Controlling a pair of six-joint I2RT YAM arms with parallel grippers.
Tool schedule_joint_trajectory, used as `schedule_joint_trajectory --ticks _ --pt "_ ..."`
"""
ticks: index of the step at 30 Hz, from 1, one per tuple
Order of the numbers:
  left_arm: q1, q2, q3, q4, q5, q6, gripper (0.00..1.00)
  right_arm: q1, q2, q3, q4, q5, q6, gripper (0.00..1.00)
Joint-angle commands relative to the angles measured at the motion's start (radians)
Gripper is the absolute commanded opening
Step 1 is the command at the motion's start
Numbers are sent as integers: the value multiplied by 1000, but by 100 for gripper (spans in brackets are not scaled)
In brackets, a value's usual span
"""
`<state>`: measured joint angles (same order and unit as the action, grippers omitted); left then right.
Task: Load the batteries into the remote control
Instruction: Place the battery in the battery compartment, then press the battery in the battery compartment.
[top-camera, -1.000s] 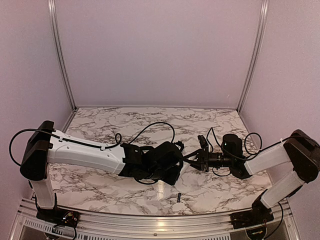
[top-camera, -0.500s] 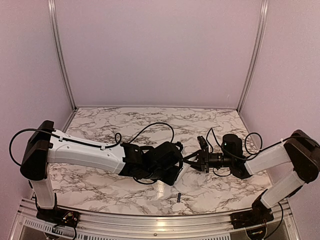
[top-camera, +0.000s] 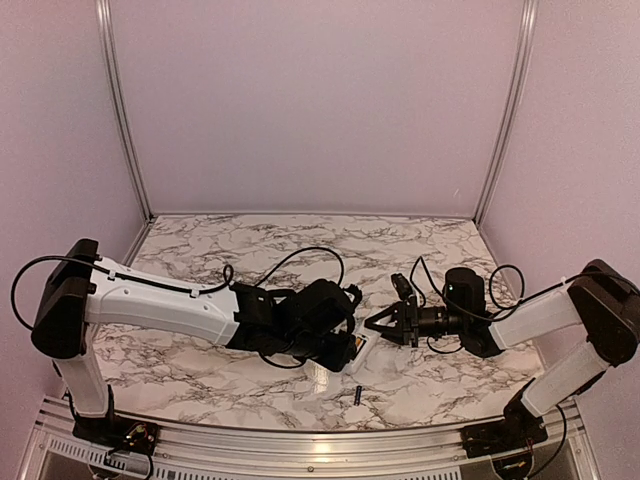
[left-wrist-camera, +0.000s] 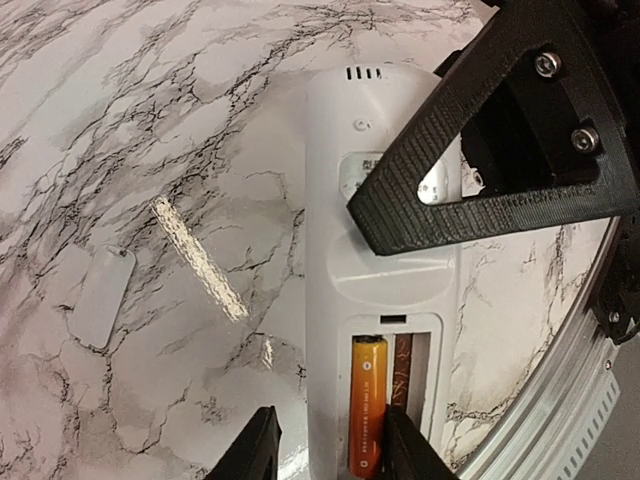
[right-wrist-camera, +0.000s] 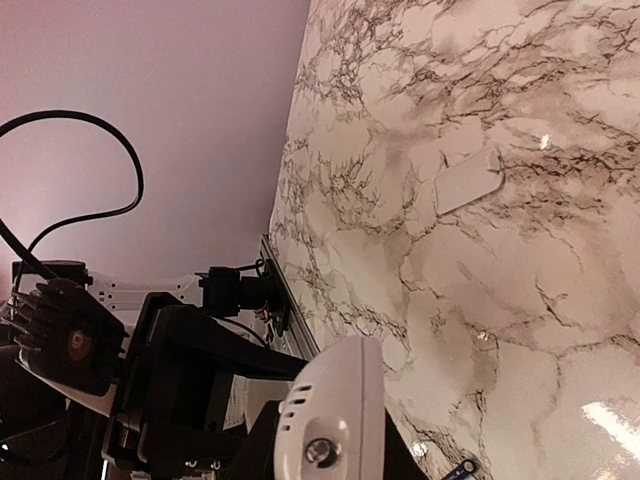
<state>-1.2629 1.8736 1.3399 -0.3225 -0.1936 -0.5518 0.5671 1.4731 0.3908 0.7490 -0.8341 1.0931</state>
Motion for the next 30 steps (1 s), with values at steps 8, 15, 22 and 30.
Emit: schedule_joint_trajectory --ticks 8,15,22,30 --pt "80 -99 -157 107 168 6 54 4 -48 51 69 -138 -19 0" --pt "101 -111 -194 180 265 -6 60 4 -47 53 64 -142 -24 0" --pt "104 -116 -198 210 291 -20 62 5 -36 55 47 -135 -33 0" --pt "120 -125 -211 248 341 -43 63 5 -30 59 40 -134 -41 0"
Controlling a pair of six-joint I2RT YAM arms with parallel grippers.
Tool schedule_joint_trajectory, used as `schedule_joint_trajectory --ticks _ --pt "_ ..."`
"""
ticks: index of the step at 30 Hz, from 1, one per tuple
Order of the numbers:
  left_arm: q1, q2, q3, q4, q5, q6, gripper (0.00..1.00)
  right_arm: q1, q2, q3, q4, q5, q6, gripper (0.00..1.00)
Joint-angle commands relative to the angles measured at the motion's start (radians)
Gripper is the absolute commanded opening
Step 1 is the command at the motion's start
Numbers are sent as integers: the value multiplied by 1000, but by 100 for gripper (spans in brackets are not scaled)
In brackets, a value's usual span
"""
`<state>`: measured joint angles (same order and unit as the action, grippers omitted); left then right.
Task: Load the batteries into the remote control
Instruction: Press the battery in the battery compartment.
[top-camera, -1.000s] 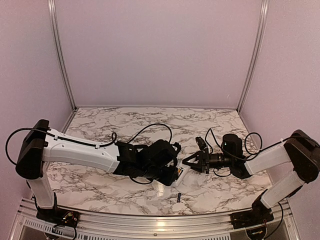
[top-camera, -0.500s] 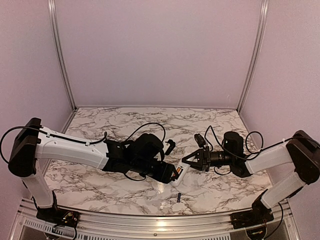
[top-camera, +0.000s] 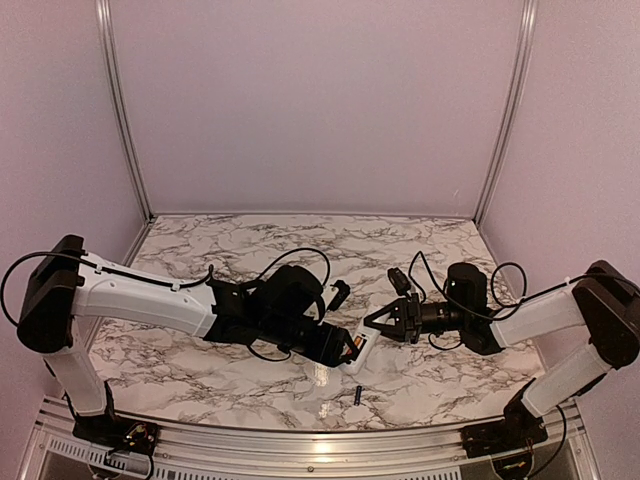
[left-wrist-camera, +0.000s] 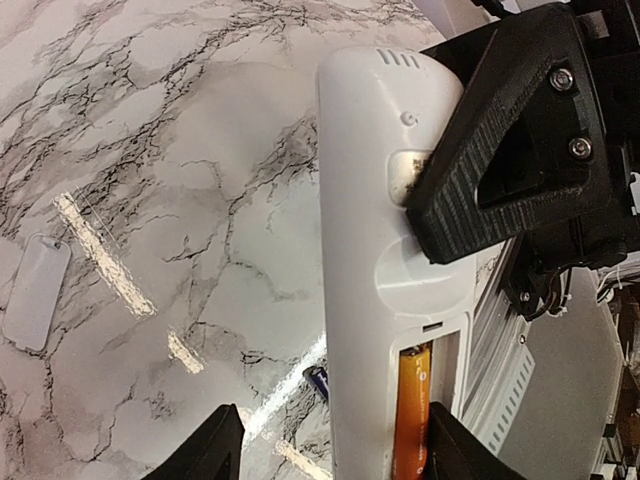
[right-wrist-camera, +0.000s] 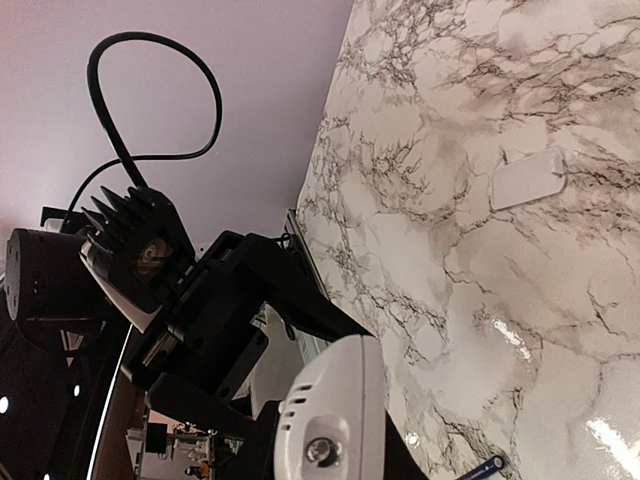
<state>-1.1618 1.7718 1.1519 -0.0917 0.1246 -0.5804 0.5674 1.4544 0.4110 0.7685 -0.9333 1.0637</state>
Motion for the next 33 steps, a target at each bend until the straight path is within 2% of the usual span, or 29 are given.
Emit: schedule_joint_trajectory --ticks 1,10,24,29,33 --pt "21 -24 -25 22 30 -18 63 5 -13 39 18 -35 -14 0" --pt "47 -38 -61 81 109 -41 61 5 -16 35 26 -44 -16 0" --pt "74 -14 -125 243 234 -76 35 20 -11 23 239 -115 103 0" --pt "90 -21 -150 276 245 -92 23 26 2 15 340 -136 172 0" --pt "98 -16 -158 283 248 -93 18 31 19 11 392 -143 204 0"
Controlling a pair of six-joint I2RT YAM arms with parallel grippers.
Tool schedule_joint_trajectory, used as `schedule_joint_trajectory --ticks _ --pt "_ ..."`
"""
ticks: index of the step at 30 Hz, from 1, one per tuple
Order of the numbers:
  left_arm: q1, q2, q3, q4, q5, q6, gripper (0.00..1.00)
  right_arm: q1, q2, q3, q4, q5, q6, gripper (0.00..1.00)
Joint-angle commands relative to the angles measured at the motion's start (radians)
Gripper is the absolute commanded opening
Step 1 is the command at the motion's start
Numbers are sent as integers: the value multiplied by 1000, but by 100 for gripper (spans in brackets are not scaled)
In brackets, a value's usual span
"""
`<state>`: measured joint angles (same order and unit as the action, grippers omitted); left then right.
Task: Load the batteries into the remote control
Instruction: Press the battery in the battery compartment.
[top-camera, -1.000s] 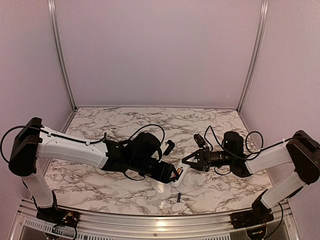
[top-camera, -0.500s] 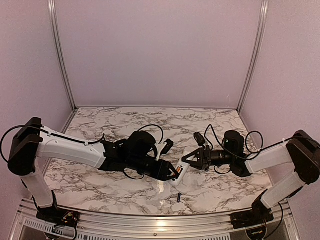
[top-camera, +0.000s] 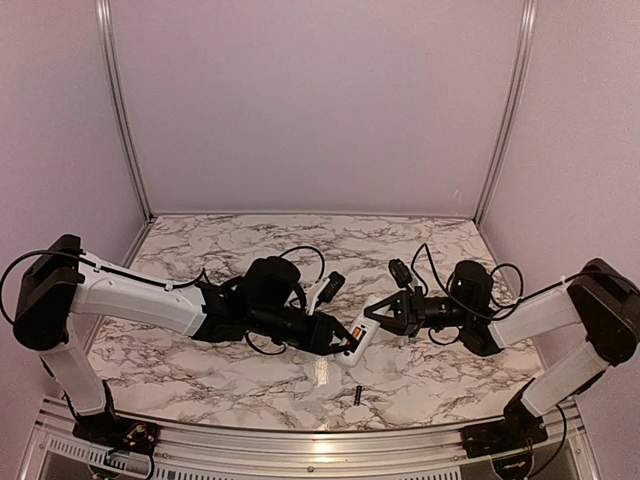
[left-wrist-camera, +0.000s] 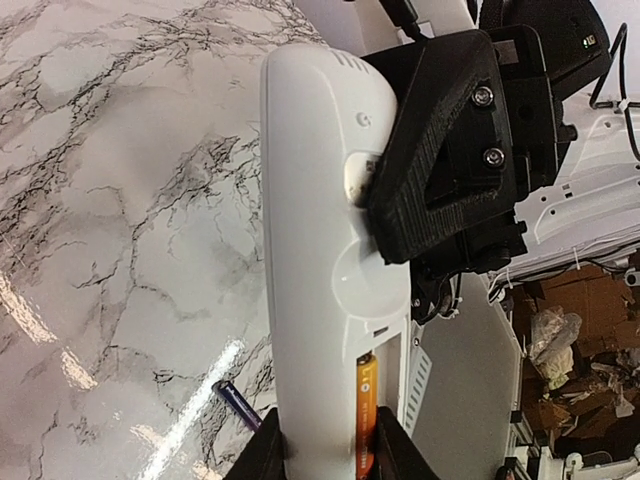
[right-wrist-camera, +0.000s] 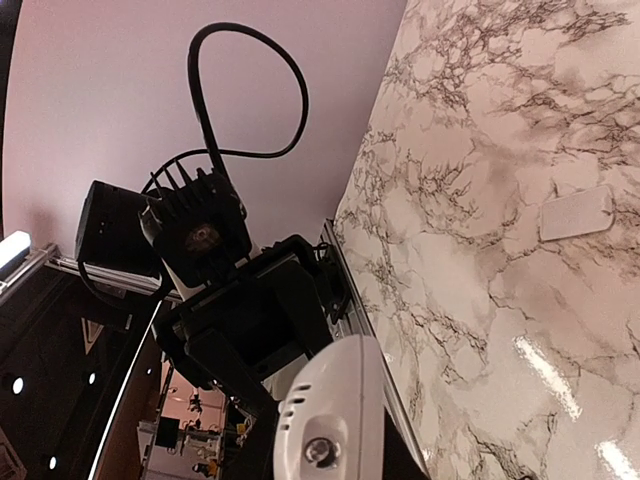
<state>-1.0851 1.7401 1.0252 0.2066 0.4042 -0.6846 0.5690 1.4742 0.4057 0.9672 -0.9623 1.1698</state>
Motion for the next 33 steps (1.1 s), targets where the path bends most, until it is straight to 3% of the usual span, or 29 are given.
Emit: schedule_joint_trajectory --ticks 1,5,12,15,27,33 --pt "22 18 -31 -14 -31 11 18 29 0 17 190 -114 94 0" --pt "22 17 -27 -18 -36 16 28 30 -1 20 144 -107 61 0" --pt "22 -49 -16 -49 -79 25 47 30 -67 78 -228 -38 -185 0" --pt "22 -67 -15 -47 -81 20 50 31 -81 97 -295 -25 -233 0" --pt "22 -47 -5 -22 -39 18 51 31 -75 94 -291 -32 -246 0" --pt "21 -21 -5 3 5 20 56 31 -72 98 -287 -34 -247 0"
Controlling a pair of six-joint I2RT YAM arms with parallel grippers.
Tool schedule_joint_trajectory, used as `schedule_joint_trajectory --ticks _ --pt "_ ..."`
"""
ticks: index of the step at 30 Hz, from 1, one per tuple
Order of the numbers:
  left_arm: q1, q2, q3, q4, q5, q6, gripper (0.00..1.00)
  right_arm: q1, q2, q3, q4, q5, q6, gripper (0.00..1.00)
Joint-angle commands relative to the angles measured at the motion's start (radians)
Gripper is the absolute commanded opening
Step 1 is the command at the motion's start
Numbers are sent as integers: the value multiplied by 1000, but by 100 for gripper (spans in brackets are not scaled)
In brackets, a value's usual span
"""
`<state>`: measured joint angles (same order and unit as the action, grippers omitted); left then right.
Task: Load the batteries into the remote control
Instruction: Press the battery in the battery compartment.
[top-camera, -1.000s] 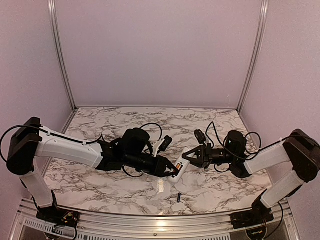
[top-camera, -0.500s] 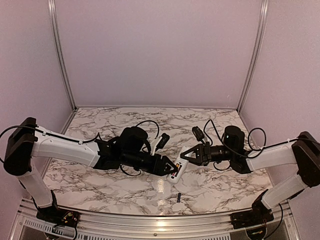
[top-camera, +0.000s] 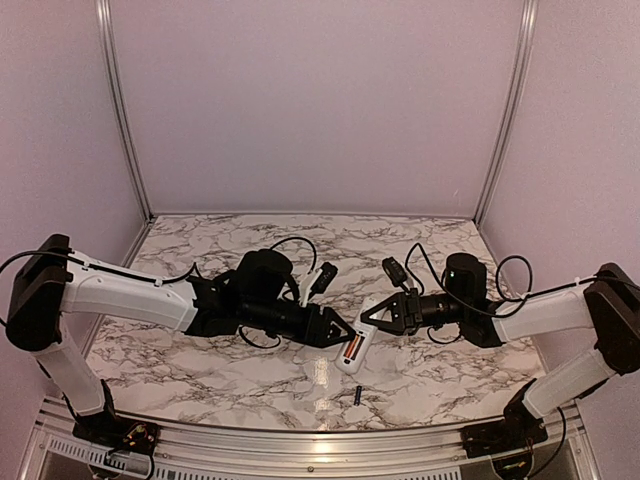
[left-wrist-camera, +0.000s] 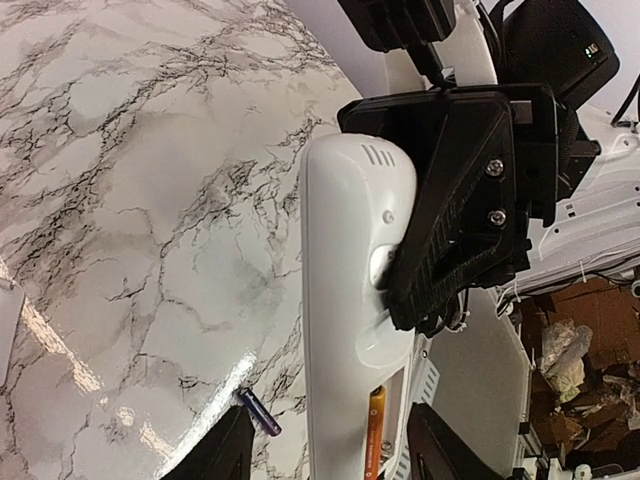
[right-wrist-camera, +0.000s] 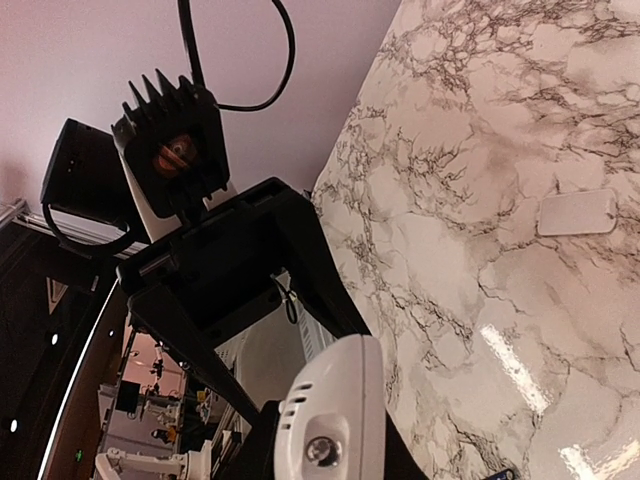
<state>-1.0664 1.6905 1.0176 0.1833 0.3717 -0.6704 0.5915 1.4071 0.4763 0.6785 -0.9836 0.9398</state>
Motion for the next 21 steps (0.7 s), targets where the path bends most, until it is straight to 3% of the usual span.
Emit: schedule_joint_trajectory --ticks 1,7,15,19,21 --pt "2 34 3 25 40 5 56 9 -5 29 1 -13 -18 0" --pt "2 63 22 -5 25 2 50 10 -3 33 5 -20 -18 0" --pt "3 86 38 -41 -13 2 26 10 -7 31 13 -27 -17 0" --pt "3 91 56 -94 -56 28 24 9 -9 30 16 -26 -11 0" --pt "3 89 68 -125 -68 50 32 5 -8 31 3 -18 -20 0"
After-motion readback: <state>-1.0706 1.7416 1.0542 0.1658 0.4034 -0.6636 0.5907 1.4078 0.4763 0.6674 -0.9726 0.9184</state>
